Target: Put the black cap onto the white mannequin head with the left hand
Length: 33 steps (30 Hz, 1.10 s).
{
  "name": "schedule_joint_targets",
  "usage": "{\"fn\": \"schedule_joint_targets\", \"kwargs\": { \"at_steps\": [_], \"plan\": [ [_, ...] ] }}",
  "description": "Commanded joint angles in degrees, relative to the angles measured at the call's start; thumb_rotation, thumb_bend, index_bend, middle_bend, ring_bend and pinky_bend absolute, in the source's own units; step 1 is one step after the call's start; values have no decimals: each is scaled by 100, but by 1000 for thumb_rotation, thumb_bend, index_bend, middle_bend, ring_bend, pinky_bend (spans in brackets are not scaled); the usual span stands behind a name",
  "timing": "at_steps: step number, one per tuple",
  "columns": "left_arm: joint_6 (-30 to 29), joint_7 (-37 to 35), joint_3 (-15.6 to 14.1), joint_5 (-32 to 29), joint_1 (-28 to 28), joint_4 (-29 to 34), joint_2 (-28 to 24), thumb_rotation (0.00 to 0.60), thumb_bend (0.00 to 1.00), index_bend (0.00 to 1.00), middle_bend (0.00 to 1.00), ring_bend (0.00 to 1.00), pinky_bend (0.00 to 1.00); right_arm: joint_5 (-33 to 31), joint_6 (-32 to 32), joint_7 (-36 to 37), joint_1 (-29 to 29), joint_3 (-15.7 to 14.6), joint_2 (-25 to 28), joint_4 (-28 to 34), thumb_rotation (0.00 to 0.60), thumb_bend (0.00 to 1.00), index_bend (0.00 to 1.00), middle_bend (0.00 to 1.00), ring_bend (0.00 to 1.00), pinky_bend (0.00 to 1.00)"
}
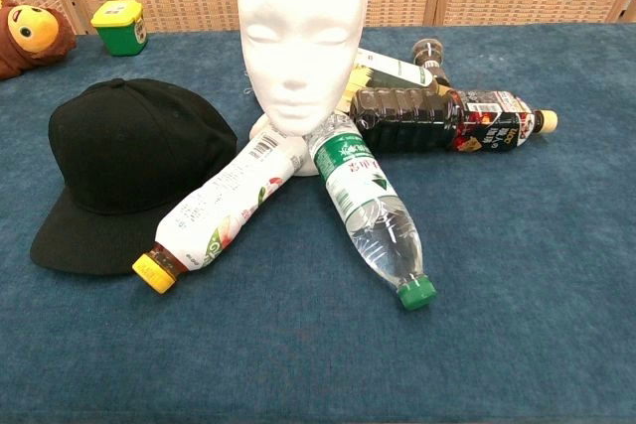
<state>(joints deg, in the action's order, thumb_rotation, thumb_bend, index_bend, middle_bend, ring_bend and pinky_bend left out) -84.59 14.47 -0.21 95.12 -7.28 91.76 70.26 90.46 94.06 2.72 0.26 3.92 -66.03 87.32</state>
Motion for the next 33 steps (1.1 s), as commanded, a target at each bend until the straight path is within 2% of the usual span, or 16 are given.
{"fn": "schedule_joint_targets", "kwargs": {
  "at_steps": [1, 7, 11, 16, 25, 33],
  "plan": [
    [280, 119, -66, 12, -151, -77, 185, 600, 159, 702, 618, 457, 649, 17, 4, 8, -1, -5, -5, -6, 600, 115, 291, 356, 407, 403],
    [667, 383, -76, -38, -360, -295, 641, 600, 147, 702, 618, 457, 662, -19, 83, 76, 73, -15, -14, -68, 600, 114, 291, 356, 407, 403],
    [938, 298, -28, -247, -481, -340, 922, 600, 147, 702, 618, 457, 663, -60, 104, 150, 113, -16, -23, -117, 600, 114, 291, 356, 408, 404],
    [988, 440, 46, -298, -588, -522, 1298, 600, 146, 702, 618, 457, 664, -66, 139, 223, 149, -19, -13, -162, 600, 115, 291, 356, 407, 404],
    [1226, 539, -67, -448, -676, -768, 1558, 600, 147, 702, 618, 457, 662, -121, 208, 316, 236, -15, 0, -229, 600, 114, 291, 356, 407, 405],
    [1243, 659, -37, -581, -700, -1094, 1806, 600, 146, 702, 618, 457, 662, -102, 193, 338, 235, -16, -18, -256, 600, 114, 291, 356, 407, 405]
  ]
}}
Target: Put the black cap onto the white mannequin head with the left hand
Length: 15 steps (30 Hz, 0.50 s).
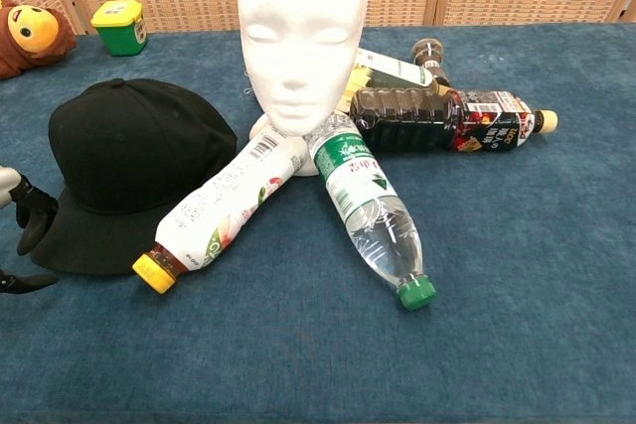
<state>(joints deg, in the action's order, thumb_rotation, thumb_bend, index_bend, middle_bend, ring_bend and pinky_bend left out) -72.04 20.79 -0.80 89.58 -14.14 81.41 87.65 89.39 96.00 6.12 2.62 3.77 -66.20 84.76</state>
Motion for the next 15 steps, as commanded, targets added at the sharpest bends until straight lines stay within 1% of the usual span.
{"fn": "schedule_joint_targets", "kwargs": {
  "at_steps": [1, 6, 15],
  "plan": [
    [-23, 39, 32, -39, -16, -86, 104, 600, 146, 702, 618, 457, 661, 8, 1, -3, -2, 2, 0, -1, 600, 115, 291, 356, 408, 405],
    [42, 0, 60, -173, -38, -123, 205, 600, 146, 702, 618, 457, 661, -15, 10, 13, 13, 16, -5, -15, 600, 115, 291, 356, 407, 405],
    [-32, 126, 48, -186, -45, -371, 371, 600, 147, 701, 618, 457, 661, -27, 38, 52, 42, 24, -20, -64, 600, 114, 291, 356, 407, 405]
  ]
}}
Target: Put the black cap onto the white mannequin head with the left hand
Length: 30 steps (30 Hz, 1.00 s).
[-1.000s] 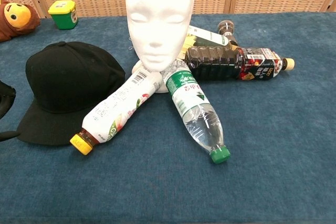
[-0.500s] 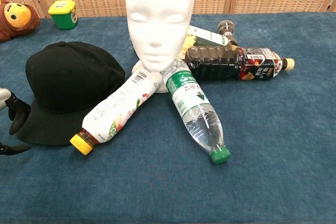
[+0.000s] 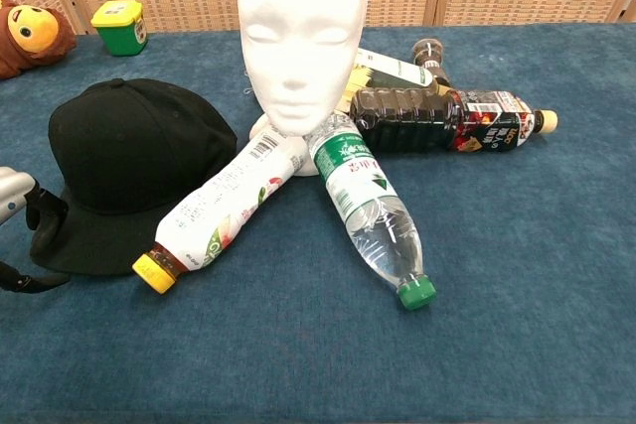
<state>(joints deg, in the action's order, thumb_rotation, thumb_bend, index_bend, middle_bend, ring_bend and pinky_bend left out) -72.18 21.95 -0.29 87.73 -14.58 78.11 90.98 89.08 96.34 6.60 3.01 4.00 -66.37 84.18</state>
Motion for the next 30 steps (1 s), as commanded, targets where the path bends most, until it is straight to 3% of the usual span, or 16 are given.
{"fn": "schedule_joint_targets", "kwargs": {
  "at_steps": [1, 19, 30],
  "plan": [
    [-34, 3, -1, -4, 0, -66, 60, 600, 147, 701, 618, 457, 662, 4, 15, 6, 9, 2, -1, -10, 600, 114, 291, 356, 407, 405],
    [61, -94, 162, -174, -207, -527, 459, 600, 146, 702, 618, 457, 661, -89, 27, -14, 82, 33, 36, 4, 600, 114, 291, 356, 408, 406],
    [88, -699, 743, -508, -502, -218, 329, 600, 147, 702, 603, 435, 640, -45, 128, -140, 138, 42, 104, 134, 600, 115, 291, 356, 408, 406]
  ]
}}
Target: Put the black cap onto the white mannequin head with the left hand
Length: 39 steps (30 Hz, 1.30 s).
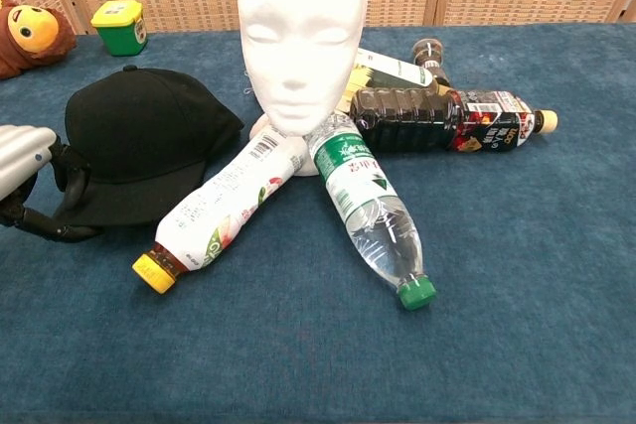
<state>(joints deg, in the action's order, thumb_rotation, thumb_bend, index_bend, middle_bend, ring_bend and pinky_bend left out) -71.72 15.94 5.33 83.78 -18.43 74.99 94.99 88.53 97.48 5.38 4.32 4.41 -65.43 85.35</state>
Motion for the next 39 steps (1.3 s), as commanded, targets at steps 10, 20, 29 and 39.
{"fn": "schedule_joint_targets", "kwargs": {
  "at_steps": [10, 20, 29, 39],
  "plan": [
    [113, -526, 859, -287, -725, -485, 55, 600, 147, 607, 499, 362, 571, 77, 56, -239, 12, 9, 89, 229, 600, 114, 291, 356, 408, 406],
    [577, -1226, 1094, -583, -1253, -1500, 377, 600, 190, 468, 367, 262, 457, 154, 36, -465, -14, 4, 158, 442, 600, 115, 291, 356, 408, 408],
    [736, -1500, 975, -579, -1466, -1765, 444, 600, 449, 442, 320, 228, 472, 174, -51, -548, -79, 15, 156, 532, 600, 114, 291, 356, 408, 411],
    [6, -1806, 832, -192, -1456, -2204, 463, 600, 595, 711, 473, 429, 753, 175, -58, -447, -99, 28, 121, 464, 600, 116, 291, 356, 408, 411]
  ]
}}
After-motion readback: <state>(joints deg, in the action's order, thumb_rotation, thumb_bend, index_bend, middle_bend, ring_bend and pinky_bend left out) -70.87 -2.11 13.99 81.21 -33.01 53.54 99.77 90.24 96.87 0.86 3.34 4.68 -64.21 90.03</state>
